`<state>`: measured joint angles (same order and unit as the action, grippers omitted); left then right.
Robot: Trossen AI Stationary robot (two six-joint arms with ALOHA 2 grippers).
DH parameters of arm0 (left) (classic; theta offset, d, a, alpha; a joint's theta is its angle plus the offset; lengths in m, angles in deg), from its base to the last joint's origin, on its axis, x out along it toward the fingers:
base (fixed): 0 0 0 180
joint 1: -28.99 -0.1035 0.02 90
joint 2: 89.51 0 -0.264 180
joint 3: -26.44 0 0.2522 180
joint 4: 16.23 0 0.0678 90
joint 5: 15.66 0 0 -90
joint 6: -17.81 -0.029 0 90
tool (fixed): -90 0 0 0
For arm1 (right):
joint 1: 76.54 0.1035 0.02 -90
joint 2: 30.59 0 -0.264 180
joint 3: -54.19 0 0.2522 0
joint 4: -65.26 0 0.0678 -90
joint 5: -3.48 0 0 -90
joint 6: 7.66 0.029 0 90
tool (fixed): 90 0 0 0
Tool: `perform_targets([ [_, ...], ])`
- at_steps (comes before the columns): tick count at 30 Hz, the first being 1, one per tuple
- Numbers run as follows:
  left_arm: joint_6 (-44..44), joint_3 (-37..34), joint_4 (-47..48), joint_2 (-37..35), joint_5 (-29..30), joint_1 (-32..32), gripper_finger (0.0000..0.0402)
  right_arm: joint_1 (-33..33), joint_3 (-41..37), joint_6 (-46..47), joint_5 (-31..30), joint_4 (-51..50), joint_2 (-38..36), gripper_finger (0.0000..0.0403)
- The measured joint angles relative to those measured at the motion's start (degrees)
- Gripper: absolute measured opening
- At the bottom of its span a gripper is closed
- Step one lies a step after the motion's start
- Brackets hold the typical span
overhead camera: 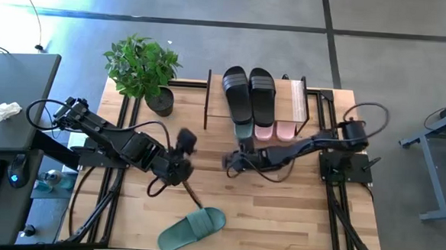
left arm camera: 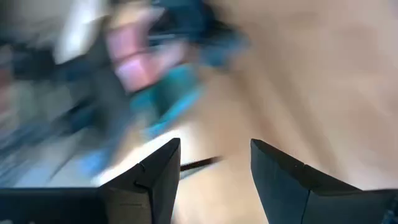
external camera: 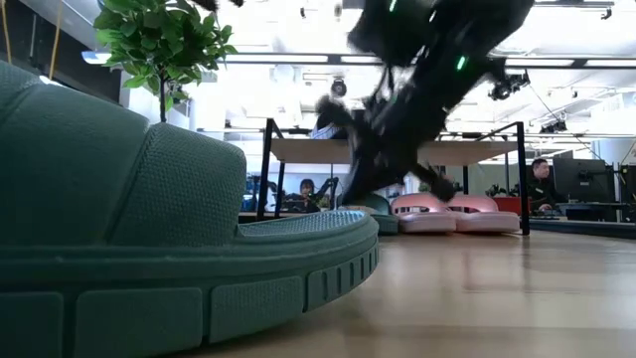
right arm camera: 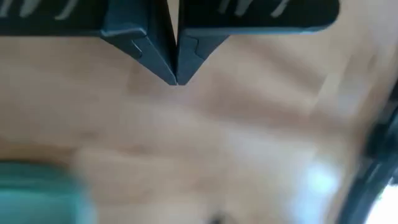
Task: Pick and place slides into the shelf
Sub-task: Put the top green slipper under the shelf, then put the green slipper under the shelf
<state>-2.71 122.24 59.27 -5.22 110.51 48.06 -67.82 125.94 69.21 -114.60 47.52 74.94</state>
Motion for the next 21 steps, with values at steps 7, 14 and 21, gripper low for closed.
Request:
perform_targets([
  [7, -3.63, -0.34, 2.23, -0.38, -22.13, 0.23, 0.0179, 7.91, 0.02, -19.16, 0.95, -4.66, -11.04, 0.0],
  [14, -0.27, -7.81, -4.55, -0.51, -26.91, 2.39, 0.0179, 14.62, 0.02, -26.3, -12.76, -22.33, -25.59, 0.0],
  [21, 7.53, -16.25, -19.25, -0.65, -24.08, 7.86, 0.0167, 16.45, 0.02, -28.09, -15.52, -33.2, -32.52, 0.0],
])
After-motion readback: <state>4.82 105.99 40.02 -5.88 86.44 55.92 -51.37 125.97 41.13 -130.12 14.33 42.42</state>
